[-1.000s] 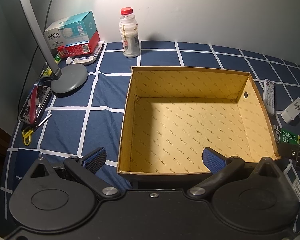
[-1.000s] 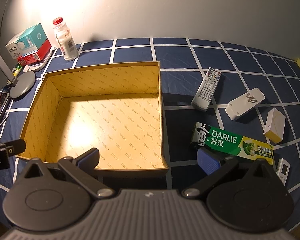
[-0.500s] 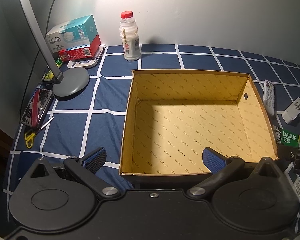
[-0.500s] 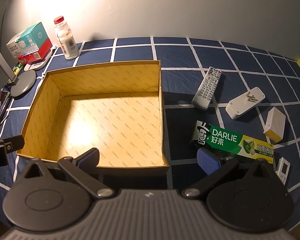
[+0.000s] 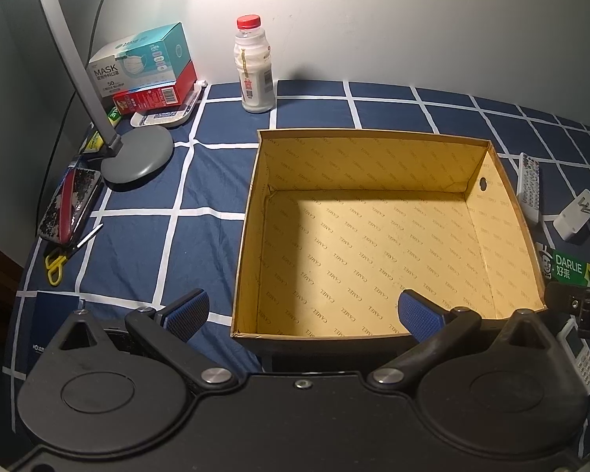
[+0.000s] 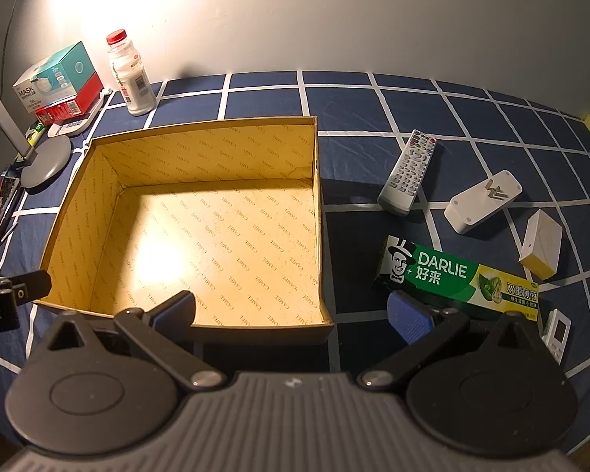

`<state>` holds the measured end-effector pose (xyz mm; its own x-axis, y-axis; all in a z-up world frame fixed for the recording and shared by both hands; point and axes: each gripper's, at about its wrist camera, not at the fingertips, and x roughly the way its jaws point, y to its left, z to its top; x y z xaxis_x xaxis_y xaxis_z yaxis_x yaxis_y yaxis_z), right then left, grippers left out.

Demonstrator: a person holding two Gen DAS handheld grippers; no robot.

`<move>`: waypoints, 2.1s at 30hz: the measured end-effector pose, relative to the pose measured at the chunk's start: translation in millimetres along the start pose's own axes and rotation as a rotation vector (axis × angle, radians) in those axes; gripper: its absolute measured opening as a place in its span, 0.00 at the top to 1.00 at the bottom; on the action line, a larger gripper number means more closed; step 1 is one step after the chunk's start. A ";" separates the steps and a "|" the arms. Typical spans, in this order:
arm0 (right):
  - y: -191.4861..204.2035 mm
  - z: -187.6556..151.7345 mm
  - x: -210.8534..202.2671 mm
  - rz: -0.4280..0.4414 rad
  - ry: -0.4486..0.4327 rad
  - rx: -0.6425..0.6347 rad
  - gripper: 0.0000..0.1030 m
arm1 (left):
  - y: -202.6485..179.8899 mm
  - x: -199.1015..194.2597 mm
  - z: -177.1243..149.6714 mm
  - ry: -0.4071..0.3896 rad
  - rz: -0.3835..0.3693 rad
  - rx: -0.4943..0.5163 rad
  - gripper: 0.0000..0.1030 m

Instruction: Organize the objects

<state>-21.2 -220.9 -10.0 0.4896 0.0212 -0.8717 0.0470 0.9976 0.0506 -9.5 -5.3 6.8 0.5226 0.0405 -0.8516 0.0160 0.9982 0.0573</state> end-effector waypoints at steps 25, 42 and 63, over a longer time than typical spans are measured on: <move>-0.5 -0.6 -2.0 0.006 -0.004 0.007 0.00 | 1.1 -3.6 0.9 -0.010 0.009 0.001 0.00; -56.4 -32.8 -19.7 -0.073 -0.021 0.196 0.00 | -55.9 4.0 -0.3 0.006 -0.102 0.168 0.00; -201.8 -59.9 -27.6 -0.150 0.004 0.459 0.00 | -208.2 27.9 10.5 0.077 -0.264 0.387 0.00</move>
<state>-96.3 -418.9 -25.4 0.4449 -0.1192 -0.8876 0.4964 0.8578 0.1336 10.7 -212.4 -23.5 0.3937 -0.1944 -0.8984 0.4635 0.8860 0.0114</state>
